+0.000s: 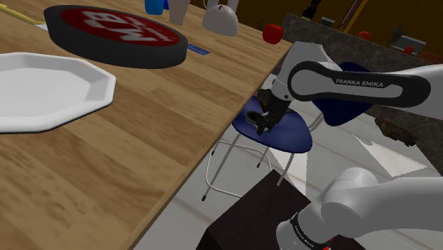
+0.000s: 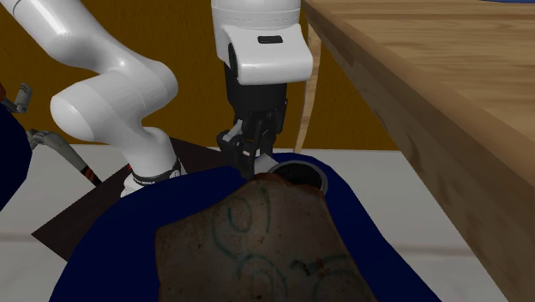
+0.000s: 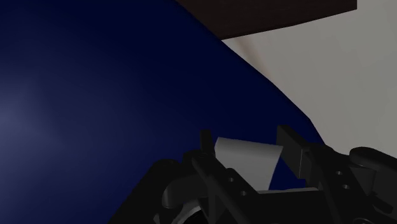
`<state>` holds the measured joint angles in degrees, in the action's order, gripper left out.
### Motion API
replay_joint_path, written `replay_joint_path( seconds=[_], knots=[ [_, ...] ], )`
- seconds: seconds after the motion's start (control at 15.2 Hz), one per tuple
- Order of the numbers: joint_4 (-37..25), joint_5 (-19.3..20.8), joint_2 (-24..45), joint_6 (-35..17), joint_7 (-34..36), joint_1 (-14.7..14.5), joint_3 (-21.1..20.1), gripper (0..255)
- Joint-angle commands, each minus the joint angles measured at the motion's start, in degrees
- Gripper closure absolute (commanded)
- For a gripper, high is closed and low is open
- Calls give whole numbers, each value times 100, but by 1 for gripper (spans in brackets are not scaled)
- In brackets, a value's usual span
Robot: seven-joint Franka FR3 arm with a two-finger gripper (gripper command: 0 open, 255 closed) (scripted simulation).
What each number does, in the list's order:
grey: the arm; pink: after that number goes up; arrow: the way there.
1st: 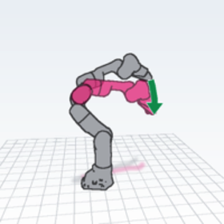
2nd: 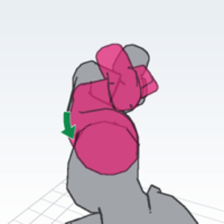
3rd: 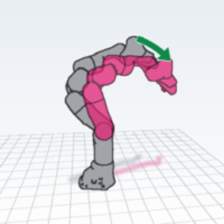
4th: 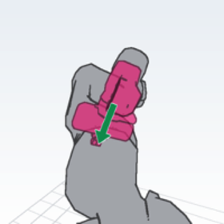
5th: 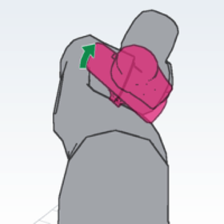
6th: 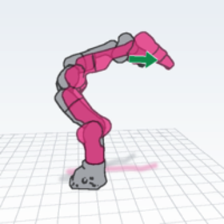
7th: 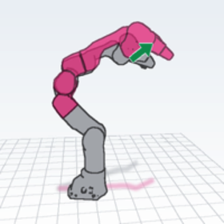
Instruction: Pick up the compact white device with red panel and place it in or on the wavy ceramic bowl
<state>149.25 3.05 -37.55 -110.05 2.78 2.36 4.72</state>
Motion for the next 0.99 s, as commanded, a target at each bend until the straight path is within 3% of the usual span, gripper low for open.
replay_joint_path(
  seconds=[0.0,0.33,0.92],
  knots=[
    [0,0,0,0,0,0,0,255],
    [1,0,1,-2,-1,0,0,255],
    [-629,-26,-101,729,-4,-10,-31,255]
  ],
)
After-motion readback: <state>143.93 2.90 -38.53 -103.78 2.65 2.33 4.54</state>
